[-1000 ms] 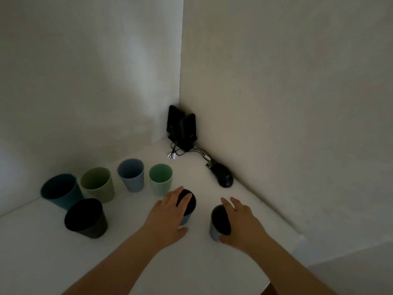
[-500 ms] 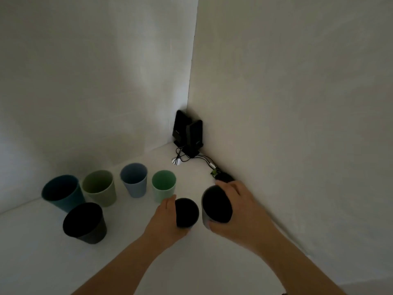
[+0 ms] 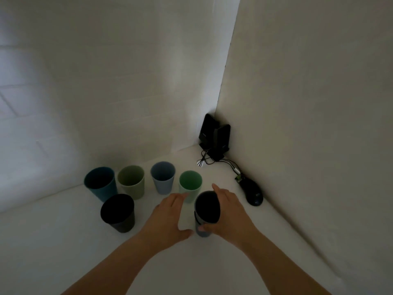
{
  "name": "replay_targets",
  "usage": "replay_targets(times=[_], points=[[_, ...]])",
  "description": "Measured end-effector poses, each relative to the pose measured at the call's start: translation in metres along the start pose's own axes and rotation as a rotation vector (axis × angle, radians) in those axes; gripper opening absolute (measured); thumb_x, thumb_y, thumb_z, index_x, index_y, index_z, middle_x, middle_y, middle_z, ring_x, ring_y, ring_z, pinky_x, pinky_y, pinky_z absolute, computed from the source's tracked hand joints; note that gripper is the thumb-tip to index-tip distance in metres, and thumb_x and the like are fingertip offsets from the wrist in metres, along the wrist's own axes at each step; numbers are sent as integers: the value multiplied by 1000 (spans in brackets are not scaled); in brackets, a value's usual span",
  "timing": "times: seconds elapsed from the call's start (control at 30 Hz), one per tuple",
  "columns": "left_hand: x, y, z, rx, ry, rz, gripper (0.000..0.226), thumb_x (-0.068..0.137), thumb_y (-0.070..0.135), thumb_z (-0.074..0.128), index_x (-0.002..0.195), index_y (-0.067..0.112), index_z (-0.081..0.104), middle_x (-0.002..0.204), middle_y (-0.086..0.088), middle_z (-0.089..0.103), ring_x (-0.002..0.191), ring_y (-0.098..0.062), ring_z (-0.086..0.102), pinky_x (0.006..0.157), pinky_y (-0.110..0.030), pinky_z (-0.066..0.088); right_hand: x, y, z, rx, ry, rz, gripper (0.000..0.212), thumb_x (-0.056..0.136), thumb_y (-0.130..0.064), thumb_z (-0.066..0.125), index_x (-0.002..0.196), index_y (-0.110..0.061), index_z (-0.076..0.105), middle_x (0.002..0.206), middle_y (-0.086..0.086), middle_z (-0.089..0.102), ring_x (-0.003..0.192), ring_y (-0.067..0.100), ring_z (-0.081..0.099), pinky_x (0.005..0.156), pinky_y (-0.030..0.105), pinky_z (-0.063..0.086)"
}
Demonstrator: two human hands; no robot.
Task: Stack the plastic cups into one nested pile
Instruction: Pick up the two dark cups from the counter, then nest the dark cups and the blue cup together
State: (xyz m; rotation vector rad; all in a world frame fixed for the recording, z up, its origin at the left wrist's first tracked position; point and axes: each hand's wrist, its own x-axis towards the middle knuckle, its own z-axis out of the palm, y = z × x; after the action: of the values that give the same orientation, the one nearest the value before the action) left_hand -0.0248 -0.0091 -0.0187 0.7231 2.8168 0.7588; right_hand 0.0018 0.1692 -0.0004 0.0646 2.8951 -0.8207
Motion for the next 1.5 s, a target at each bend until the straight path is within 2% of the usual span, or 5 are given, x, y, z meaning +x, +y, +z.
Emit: replay_targets(times=[0.63,0.73,0.93,1.2,1.5], points=[[-2,-23,-17,253,76,-10,66,81,38,60,134,19,26,141,-3,38,127,-21,37,107,-39,34,7,19,32,113,-56,30,103,60,-40,79,140,-26,16,141,-3,29,126,14,37,106,25,35],[-19,-58,-35,398,228,-219,74,60,36,81,120,8,47,122,-17,57,109,-35,54,90,-51,46,5,11,31,120,-64,-22,101,60,-43,78,140,-26,18,139,-5,30,124,11,37,104,21,33],[-31,-108,-44,38,156,-645,94,64,47,75,134,11,24,136,-18,39,118,-32,44,97,-43,44,8,-14,32,117,-81,-101,100,60,-45,77,139,-26,19,136,-6,31,121,9,39,102,18,34],[-22,-98,-47,-5,130,-577,67,60,40,78,111,13,44,115,-11,52,93,-20,53,82,-31,50,2,-20,22,133,-70,-79,99,60,-42,78,138,-27,19,135,-5,33,117,9,40,96,14,33],[56,10,-100,-259,257,-96,80,61,34,81,124,15,36,113,1,39,99,-13,42,86,-27,39,-9,0,-10,146,52,3,98,63,-40,78,140,-21,19,130,-4,33,110,3,36,94,12,31]])
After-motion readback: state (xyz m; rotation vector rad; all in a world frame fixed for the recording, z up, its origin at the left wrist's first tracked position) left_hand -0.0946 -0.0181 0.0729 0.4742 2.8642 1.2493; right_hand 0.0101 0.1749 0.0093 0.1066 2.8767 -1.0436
